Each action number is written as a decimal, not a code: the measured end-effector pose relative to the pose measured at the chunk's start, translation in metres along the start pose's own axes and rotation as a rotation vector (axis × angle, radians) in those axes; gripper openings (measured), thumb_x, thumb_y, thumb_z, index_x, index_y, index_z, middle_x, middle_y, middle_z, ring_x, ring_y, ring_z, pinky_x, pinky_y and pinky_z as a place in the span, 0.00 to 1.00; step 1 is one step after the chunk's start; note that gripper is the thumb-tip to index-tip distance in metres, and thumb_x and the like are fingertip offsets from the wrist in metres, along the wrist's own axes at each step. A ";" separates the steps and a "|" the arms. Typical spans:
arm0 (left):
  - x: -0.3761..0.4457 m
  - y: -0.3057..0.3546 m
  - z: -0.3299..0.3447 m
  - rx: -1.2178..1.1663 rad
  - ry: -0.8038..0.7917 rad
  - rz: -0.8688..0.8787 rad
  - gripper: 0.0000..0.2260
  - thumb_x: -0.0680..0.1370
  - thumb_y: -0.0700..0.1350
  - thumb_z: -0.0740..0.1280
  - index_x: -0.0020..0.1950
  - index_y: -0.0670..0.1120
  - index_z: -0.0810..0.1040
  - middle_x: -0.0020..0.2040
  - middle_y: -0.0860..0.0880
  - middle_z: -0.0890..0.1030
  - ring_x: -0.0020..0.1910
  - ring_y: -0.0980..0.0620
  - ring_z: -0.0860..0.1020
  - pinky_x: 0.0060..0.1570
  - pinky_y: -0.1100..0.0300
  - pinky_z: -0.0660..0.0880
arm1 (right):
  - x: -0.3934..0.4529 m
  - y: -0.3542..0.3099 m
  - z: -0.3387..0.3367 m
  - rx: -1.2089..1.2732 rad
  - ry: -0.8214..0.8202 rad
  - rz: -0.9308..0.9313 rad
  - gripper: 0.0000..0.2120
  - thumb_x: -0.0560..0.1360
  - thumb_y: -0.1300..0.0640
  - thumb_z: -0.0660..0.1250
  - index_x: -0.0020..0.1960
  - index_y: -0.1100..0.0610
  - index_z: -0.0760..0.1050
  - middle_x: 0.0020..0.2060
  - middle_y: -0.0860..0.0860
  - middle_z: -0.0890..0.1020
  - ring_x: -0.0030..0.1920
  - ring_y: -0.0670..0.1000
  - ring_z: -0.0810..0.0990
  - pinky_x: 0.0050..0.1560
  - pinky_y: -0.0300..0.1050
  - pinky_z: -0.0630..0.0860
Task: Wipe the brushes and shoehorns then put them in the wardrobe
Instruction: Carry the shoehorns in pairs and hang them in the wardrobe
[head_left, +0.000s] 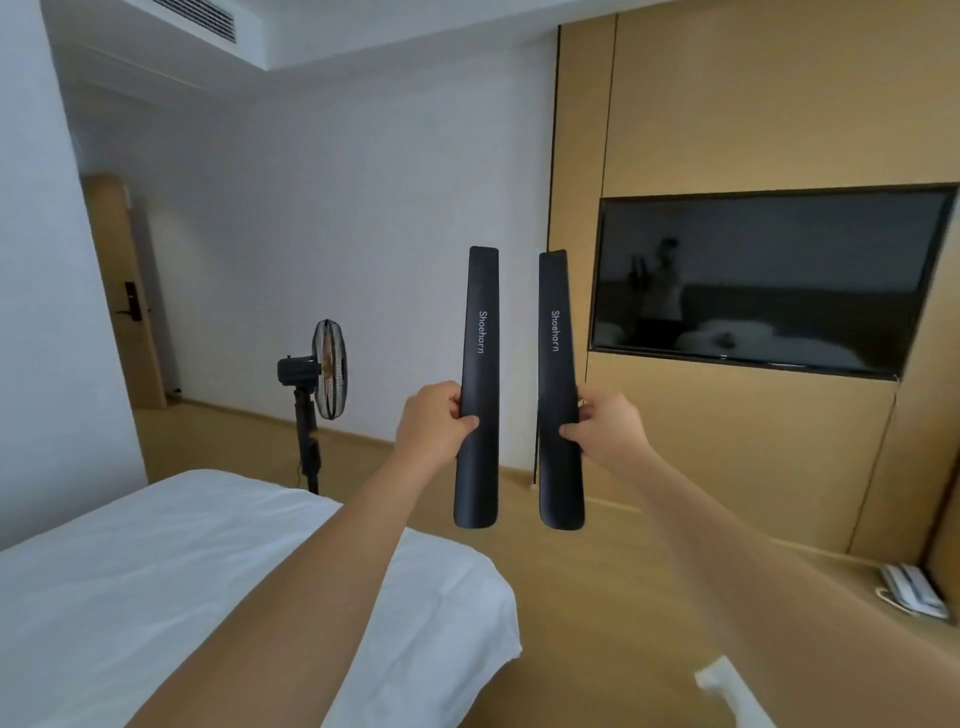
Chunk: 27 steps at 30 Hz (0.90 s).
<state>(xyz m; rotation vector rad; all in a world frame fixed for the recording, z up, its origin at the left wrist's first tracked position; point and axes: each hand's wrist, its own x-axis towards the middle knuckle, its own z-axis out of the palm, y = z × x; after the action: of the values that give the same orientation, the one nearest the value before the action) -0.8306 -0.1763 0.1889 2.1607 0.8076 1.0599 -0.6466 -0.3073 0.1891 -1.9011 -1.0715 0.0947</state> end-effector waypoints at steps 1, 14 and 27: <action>0.017 -0.003 0.009 -0.012 -0.013 0.011 0.04 0.74 0.39 0.72 0.45 0.45 0.77 0.41 0.45 0.83 0.42 0.44 0.82 0.41 0.43 0.82 | 0.014 0.005 0.000 -0.008 0.016 0.018 0.22 0.75 0.63 0.72 0.67 0.52 0.74 0.49 0.49 0.83 0.47 0.53 0.83 0.46 0.49 0.84; 0.209 -0.028 0.107 -0.133 -0.149 0.150 0.03 0.75 0.39 0.70 0.48 0.43 0.79 0.44 0.45 0.83 0.43 0.46 0.82 0.37 0.45 0.83 | 0.170 0.061 -0.001 0.009 0.205 0.177 0.22 0.75 0.64 0.71 0.68 0.52 0.75 0.44 0.47 0.82 0.46 0.51 0.82 0.45 0.51 0.84; 0.337 -0.038 0.260 -0.122 -0.176 0.171 0.06 0.75 0.41 0.71 0.49 0.39 0.79 0.44 0.41 0.82 0.43 0.43 0.81 0.41 0.42 0.81 | 0.320 0.181 -0.025 0.174 0.186 0.238 0.19 0.76 0.68 0.70 0.65 0.57 0.76 0.53 0.54 0.84 0.53 0.57 0.83 0.50 0.56 0.84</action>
<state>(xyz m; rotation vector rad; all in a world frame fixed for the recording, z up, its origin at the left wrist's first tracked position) -0.4569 0.0316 0.1879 2.2114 0.4726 0.9580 -0.3220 -0.1328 0.1779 -1.8323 -0.6877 0.1384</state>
